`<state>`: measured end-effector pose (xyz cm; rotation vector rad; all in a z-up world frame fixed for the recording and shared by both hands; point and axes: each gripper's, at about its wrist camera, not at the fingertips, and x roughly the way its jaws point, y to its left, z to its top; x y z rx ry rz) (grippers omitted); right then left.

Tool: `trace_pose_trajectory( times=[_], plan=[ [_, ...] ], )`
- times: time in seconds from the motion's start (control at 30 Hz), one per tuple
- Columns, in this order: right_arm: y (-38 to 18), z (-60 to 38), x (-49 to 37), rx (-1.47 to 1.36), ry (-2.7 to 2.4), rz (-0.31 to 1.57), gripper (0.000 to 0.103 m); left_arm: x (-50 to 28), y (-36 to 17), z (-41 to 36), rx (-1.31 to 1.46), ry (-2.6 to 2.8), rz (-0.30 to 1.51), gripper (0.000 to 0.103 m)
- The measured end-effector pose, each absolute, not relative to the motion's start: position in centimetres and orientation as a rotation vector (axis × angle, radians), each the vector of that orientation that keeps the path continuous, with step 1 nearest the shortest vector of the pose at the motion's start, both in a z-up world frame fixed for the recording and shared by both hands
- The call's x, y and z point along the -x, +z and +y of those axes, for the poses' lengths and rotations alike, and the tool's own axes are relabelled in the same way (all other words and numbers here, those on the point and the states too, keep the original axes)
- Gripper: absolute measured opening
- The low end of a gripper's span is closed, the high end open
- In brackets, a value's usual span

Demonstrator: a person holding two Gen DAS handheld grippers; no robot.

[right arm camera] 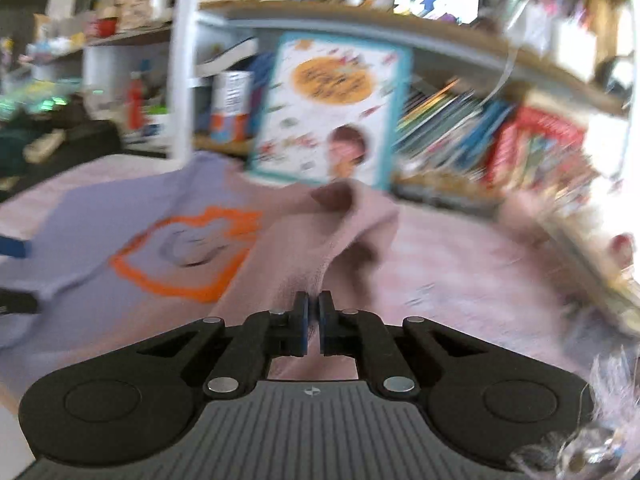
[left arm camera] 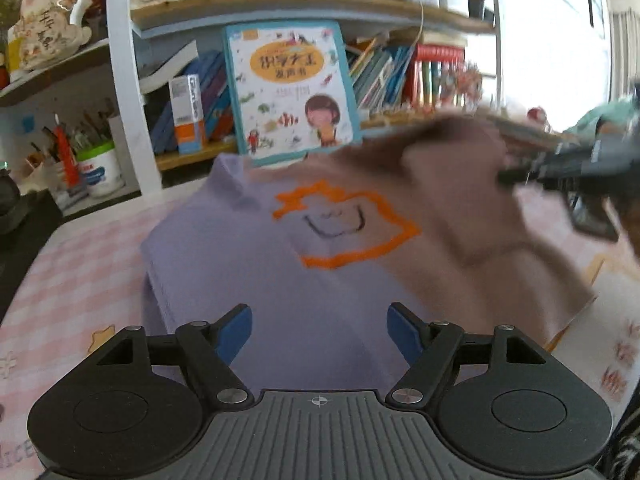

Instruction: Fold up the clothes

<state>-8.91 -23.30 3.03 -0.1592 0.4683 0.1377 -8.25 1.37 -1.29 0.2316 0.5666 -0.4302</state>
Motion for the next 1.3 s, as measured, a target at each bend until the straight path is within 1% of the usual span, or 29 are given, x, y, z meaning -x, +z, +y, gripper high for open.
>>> trace_pose_trajectory(
  times=[0.13, 0.27, 0.37, 0.4, 0.43, 0.47, 0.5, 0.53, 0.57, 0.6, 0.67, 0.7, 0.87, 0.97, 1.03, 1.17, 1.23, 1.3],
  plan=[
    [2.0, -23.4, 8.5, 0.129, 0.195, 0.492, 0.005, 9.0, -1.7, 0.6, -0.295, -0.447, 0.589, 0.078],
    [-0.1, -21.9, 7.8, 0.158, 0.251, 0.536, 0.005, 10.5, -1.9, -0.2, -0.338, -0.49, 0.604, 0.078],
    [-0.5, -20.8, 7.4, 0.177, 0.258, 0.542, 0.006, 11.4, -2.4, -1.0, -0.391, -0.494, 0.624, 0.077],
    [-0.4, -20.7, 7.4, 0.177, 0.261, 0.542, 0.007, 11.6, -2.6, -1.3, -0.411, -0.488, 0.625, 0.077],
    [-0.4, -20.6, 7.4, 0.179, 0.264, 0.547, 0.009, 11.7, -2.6, -1.4, -0.422, -0.485, 0.619, 0.073],
    [-0.4, -20.6, 7.4, 0.18, 0.267, 0.547, 0.009, 11.8, -2.6, -1.4, -0.427, -0.485, 0.618, 0.069],
    [-0.4, -20.5, 7.4, 0.187, 0.267, 0.547, 0.009, 11.7, -2.4, -1.3, -0.424, -0.481, 0.617, 0.053],
    [-0.4, -20.3, 7.4, 0.193, 0.266, 0.548, 0.009, 11.6, -2.3, -1.2, -0.424, -0.471, 0.617, 0.026],
    [-0.5, -20.2, 7.4, 0.2, 0.266, 0.547, 0.009, 11.4, -2.2, -1.0, -0.432, -0.449, 0.615, 0.021],
    [-0.5, -20.1, 7.4, 0.206, 0.265, 0.547, 0.009, 11.1, -2.0, -0.6, -0.435, -0.434, 0.611, 0.02],
    [-0.5, -20.0, 7.4, 0.216, 0.264, 0.546, 0.01, 10.6, -1.5, 0.4, -0.42, -0.408, 0.607, 0.003],
    [-0.5, -20.0, 7.5, 0.221, 0.264, 0.545, 0.01, 10.3, -1.2, 1.0, -0.42, -0.382, 0.598, 0.0],
    [-0.5, -19.7, 7.5, 0.235, 0.261, 0.545, 0.01, 8.2, 1.0, 4.9, -0.315, -0.302, 0.586, 0.0],
    [-0.5, -19.7, 7.5, 0.237, 0.26, 0.545, 0.01, 9.2, 2.2, 5.6, -0.255, -0.398, 0.591, 0.014],
    [-0.5, -19.7, 7.5, 0.239, 0.26, 0.545, 0.01, 10.5, 2.3, 5.1, -0.252, -0.494, 0.597, 0.034],
    [-0.5, -19.6, 7.6, 0.25, 0.256, 0.544, 0.01, 12.9, 1.3, 2.5, -0.359, -0.613, 0.635, 0.039],
    [-0.5, -19.5, 7.6, 0.252, 0.256, 0.544, 0.01, 13.6, 0.5, 1.4, -0.407, -0.637, 0.655, 0.05],
    [-0.5, -19.5, 7.6, 0.251, 0.255, 0.544, 0.01, 13.6, -0.3, 0.8, -0.456, -0.623, 0.681, 0.05]
  ],
)
